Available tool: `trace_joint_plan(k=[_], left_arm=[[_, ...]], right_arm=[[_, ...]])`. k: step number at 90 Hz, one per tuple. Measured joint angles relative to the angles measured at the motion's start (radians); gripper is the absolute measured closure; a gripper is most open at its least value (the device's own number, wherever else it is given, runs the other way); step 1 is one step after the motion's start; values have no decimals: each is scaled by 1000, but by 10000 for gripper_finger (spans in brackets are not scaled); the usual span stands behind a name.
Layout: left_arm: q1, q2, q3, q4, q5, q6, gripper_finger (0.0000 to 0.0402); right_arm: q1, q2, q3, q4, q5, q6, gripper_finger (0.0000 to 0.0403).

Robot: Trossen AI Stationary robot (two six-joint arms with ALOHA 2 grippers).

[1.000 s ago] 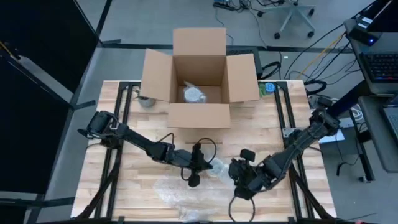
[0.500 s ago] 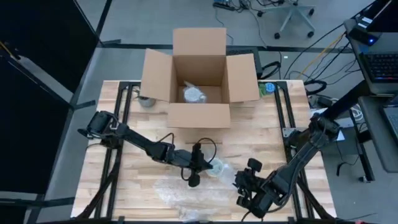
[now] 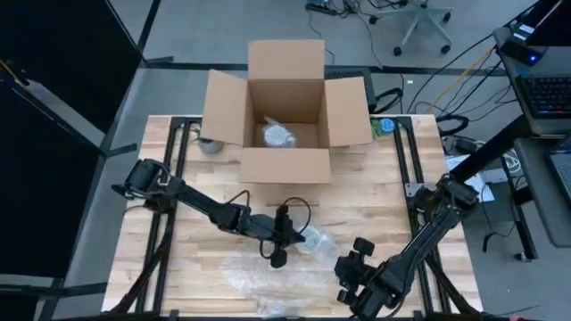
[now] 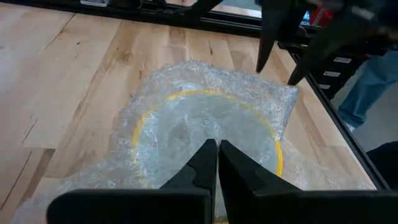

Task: Wrap mug
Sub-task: Wrap the orange mug with bubble wrap

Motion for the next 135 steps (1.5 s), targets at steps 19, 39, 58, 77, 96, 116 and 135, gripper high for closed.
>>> trace_joint_plan(k=[19,39,58,77,96,116,135], left_arm=[[0,0,0,0,0,1,402],[0,0,0,1,0,2,402],[0,0,0,0,0,2,402],[0,0,0,1,0,2,402],[0,1,0,-5,-4,0,402],[-1,1,0,4,-3,0,402],[0,1,1,8,-1,0,402]], right_arm=[[-15,98,0,-50,7,56,257],[-35,126,12,-51,0,110,269],[-12,79,75,-46,197,17,278],[-87,71,76,38,242,-163,278],[-152,39,75,167,286,-437,278],[-209,30,76,199,110,-545,278],[-268,18,81,224,-89,-638,278]])
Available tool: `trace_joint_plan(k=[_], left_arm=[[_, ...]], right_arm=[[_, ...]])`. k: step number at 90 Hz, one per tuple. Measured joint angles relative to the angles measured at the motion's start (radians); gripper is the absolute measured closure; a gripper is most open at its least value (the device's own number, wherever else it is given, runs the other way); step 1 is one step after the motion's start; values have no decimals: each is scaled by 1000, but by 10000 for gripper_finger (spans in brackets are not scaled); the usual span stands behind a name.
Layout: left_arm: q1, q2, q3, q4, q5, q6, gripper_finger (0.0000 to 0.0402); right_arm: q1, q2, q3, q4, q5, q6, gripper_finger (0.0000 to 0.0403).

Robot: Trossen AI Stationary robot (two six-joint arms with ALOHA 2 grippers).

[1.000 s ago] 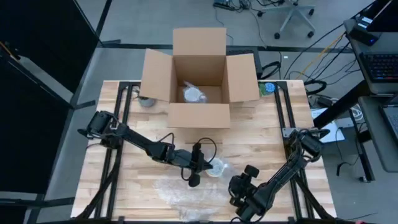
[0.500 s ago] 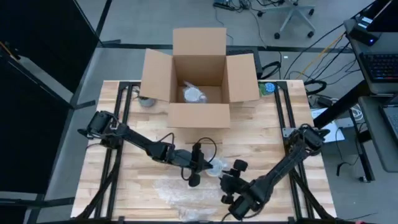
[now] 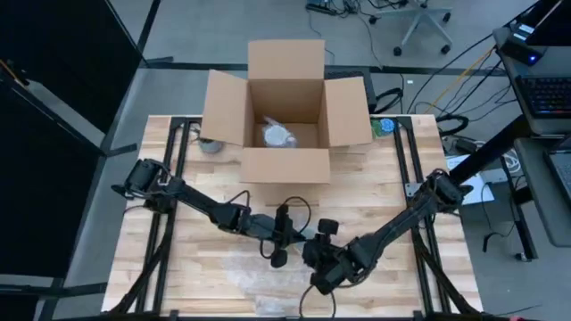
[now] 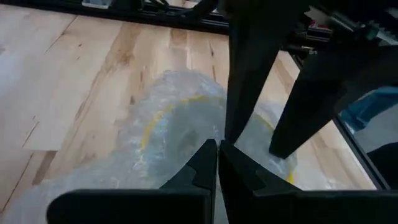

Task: Wrap mug
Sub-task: Wrap the orange mug with bubble wrap

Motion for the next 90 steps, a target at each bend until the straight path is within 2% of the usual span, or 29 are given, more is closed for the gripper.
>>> trace_joint_plan(k=[13,34,52,69,82,90], left_arm=[[-2,-1,1,3,11,0,402],[-1,-1,0,-12,1,0,402],[0,-1,0,-12,2,0,402],[0,-1,0,-10,2,0,402],[0,-1,0,-9,2,0,402],[0,-1,0,-8,3,-1,402]], right_arm=[[-31,-37,-6,-15,-137,-69,278],[-42,-122,-7,-79,-208,-28,271],[-58,-118,-8,-39,-286,-32,222],[-59,-74,-7,27,-290,-80,167],[-87,-10,-7,13,-293,-100,152],[-115,19,-6,18,-333,-115,152]])
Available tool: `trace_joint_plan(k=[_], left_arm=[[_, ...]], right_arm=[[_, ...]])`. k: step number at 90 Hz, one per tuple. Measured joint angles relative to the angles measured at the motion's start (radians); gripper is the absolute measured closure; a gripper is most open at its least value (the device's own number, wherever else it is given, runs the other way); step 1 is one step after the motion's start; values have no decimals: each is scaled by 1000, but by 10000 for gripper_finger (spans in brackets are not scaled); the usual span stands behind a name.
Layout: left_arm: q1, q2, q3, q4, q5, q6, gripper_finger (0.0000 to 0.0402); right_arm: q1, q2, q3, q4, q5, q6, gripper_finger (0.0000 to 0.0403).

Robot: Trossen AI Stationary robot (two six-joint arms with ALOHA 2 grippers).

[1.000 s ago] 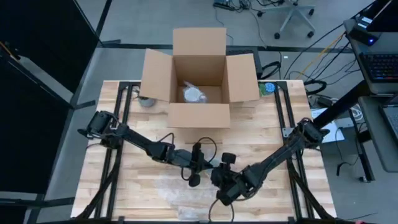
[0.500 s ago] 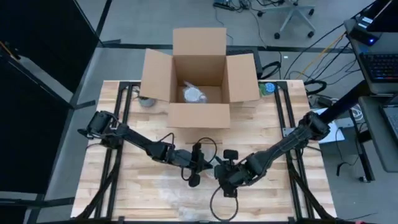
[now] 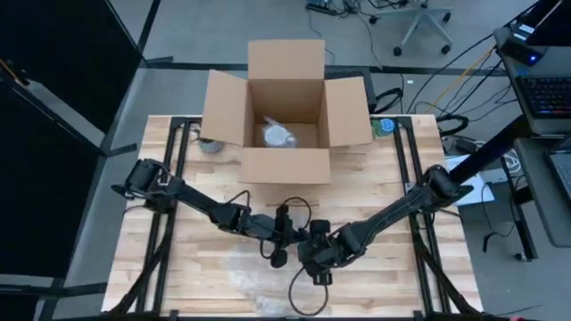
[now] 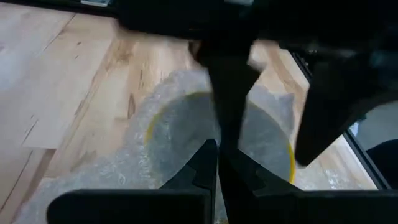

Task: Wrap mug
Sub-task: Wrap the orange mug with bubble wrap

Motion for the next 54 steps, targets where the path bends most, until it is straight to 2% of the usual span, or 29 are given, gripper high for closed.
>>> trace_joint_plan(k=[19,31,40,54], left_arm=[[0,0,0,-1,1,0,402],[-1,0,-1,-5,3,0,402],[-1,0,-1,-4,4,0,402],[0,0,-1,3,3,0,402]], right_arm=[[-46,72,6,38,-96,-46,152],[-46,106,9,42,-92,-55,152],[-41,104,9,37,-87,-63,152],[-40,33,-1,26,-92,-39,152]])
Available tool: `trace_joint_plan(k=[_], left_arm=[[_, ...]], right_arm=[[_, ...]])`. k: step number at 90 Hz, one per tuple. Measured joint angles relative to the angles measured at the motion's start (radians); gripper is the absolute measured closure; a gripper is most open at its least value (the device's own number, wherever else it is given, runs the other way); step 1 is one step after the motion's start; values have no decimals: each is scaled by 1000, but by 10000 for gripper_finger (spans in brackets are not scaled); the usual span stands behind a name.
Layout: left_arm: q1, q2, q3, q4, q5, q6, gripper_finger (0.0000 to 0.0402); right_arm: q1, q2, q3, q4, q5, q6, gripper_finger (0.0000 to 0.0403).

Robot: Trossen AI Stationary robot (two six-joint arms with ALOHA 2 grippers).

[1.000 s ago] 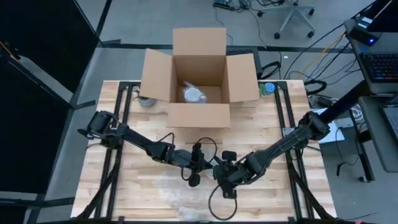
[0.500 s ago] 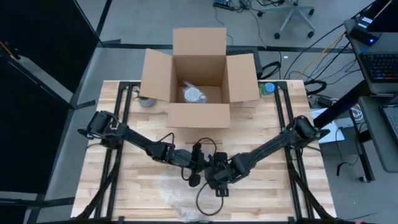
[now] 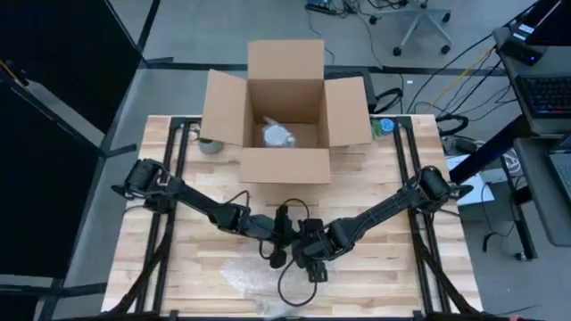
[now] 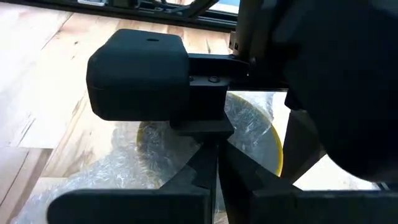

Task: Wrap mug
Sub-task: Wrap the orange mug with bubble wrap

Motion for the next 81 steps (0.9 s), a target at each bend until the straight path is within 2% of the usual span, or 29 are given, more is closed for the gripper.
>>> trace_joint_plan(k=[17,52,66,81], left_arm=[[-1,0,1,-3,0,0,402],[0,0,1,-3,0,0,402],[0,0,1,-3,0,0,402],[-1,0,1,-2,1,0,402]], right_arm=[[3,-105,-4,-24,27,18,152],[3,-214,0,-111,45,39,152],[-2,-205,-5,-116,143,48,152],[-18,-138,-19,-72,47,32,152]])
